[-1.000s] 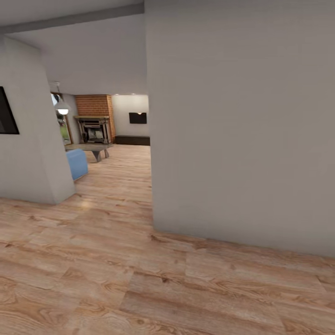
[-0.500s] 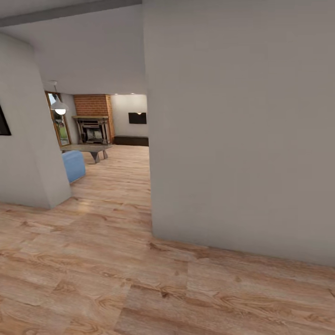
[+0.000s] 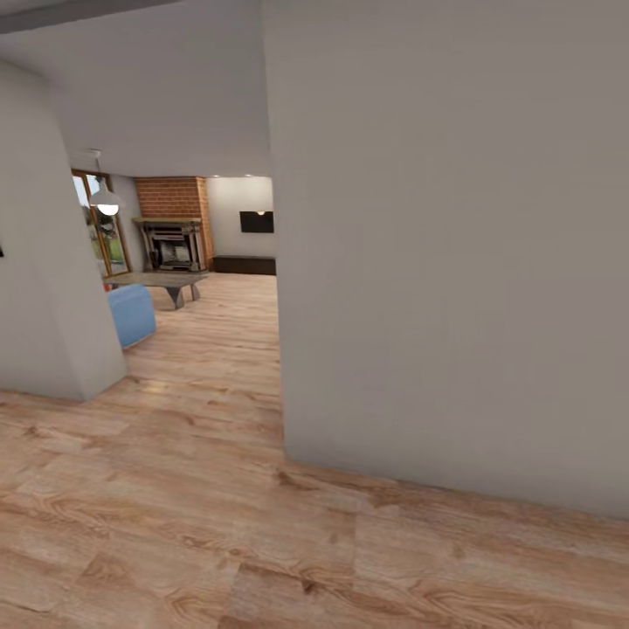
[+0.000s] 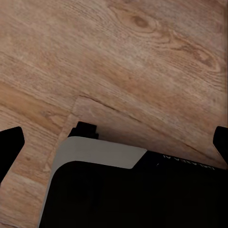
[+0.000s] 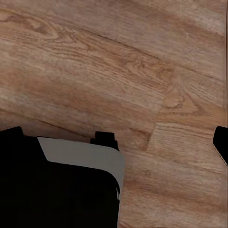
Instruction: Move the two storage containers from the living room to the garage. In the garage, place one container on the floor and stack the other container on top of it (either order is fine).
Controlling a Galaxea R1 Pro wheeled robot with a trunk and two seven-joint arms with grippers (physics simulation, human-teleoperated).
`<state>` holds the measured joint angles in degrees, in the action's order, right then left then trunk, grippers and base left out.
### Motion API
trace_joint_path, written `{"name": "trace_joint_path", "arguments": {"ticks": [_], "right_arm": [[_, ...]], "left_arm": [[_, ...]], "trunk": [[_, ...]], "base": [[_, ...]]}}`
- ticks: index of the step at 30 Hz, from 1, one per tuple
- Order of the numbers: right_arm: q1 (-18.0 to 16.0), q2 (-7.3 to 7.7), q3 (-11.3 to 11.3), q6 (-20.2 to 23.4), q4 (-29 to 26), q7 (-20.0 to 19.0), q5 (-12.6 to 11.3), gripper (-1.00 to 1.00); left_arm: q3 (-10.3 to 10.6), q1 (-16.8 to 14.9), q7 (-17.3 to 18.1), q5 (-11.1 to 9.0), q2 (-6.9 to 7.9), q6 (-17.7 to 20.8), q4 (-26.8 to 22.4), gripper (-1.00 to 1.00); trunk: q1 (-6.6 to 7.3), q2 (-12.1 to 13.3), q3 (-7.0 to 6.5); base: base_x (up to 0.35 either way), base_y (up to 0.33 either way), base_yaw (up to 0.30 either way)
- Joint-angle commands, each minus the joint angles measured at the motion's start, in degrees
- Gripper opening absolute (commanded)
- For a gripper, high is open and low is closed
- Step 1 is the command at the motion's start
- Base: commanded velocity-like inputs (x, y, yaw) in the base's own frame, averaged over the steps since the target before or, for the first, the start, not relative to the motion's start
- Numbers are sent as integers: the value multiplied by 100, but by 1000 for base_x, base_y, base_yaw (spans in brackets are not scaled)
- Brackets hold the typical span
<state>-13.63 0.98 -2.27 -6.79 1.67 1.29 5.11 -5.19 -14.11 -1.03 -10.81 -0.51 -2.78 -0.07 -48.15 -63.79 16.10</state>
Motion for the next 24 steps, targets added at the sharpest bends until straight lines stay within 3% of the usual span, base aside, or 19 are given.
{"name": "trace_joint_path", "arguments": {"ticks": [1,24], "right_arm": [[-8,4,-15,-29,18,15,47,100],[-8,-40,-8,-26,18,80,43,100]], "left_arm": [[-44,-4,-11,3,-2,-19,3,100],[-44,-4,-12,-8,-2,23,7,100]], "trunk": [[-4,-4,7],[-4,-4,7]], "base": [[322,0,0],[322,0,0]]}}
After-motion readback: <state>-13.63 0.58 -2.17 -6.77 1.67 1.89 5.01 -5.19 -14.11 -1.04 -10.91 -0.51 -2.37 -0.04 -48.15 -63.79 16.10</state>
